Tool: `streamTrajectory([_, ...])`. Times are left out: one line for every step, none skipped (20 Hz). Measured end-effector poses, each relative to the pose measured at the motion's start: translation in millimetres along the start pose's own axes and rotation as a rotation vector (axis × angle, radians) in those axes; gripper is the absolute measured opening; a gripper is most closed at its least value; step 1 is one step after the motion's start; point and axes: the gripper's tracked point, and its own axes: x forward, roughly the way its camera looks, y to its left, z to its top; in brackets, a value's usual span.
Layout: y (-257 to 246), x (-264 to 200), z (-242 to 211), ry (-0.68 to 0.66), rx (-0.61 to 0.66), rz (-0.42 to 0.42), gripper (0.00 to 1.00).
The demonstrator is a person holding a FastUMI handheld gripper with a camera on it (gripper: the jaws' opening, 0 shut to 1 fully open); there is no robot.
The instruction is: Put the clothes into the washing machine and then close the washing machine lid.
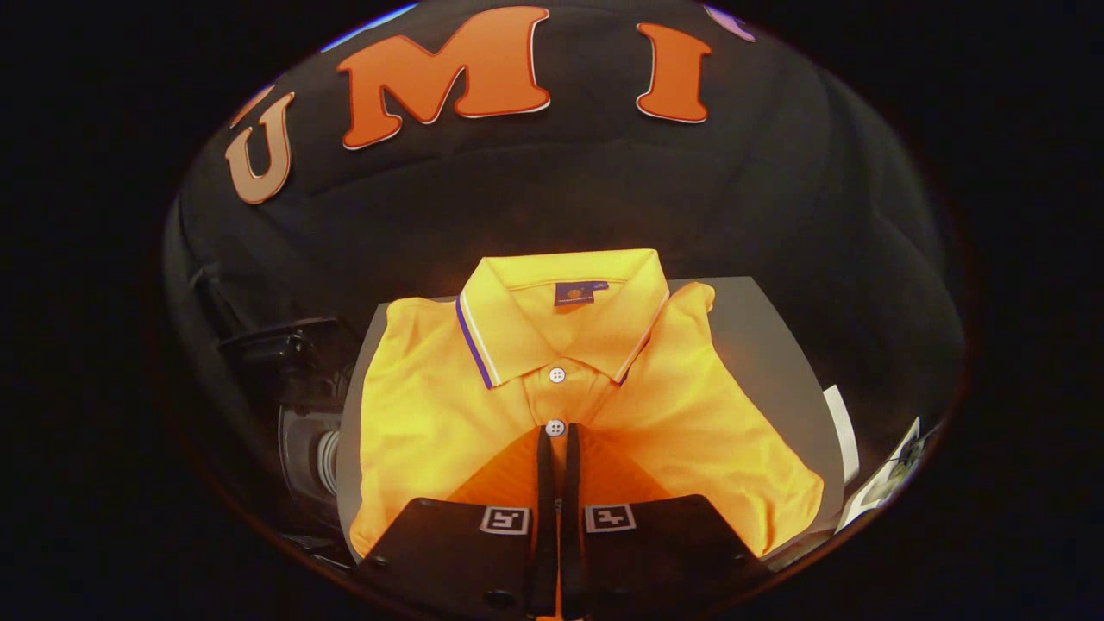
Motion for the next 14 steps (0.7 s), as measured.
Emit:
streamTrajectory([1, -5, 1, -0.026, 0.023, 0.009, 0.1])
streamTrajectory([2, -11, 5, -0.064, 0.038, 0.015, 0.1])
streamTrajectory([3, -20, 8, -0.098, 0.044, 0.022, 0.1])
streamTrajectory([5, -28, 12, -0.129, 0.043, 0.028, 0.1])
streamTrajectory([9, -39, 14, -0.161, 0.045, 0.038, 0.1])
streamTrajectory([12, -49, 21, -0.197, 0.054, 0.052, 0.1])
streamTrajectory([13, -59, 31, -0.237, 0.068, 0.07, 0.1])
streamTrajectory([16, -70, 38, -0.266, 0.076, 0.089, 0.1])
streamTrajectory([22, -83, 42, -0.304, 0.083, 0.106, 0.1])
streamTrajectory([26, -96, 47, -0.336, 0.091, 0.128, 0.1])
streamTrajectory([28, -110, 53, -0.366, 0.095, 0.141, 0.09])
streamTrajectory([31, -121, 56, -0.393, 0.089, 0.155, 0.09])
streamTrajectory([35, -134, 56, -0.418, 0.08, 0.172, 0.09])
streamTrajectory([40, -150, 58, -0.451, 0.073, 0.19, 0.1])
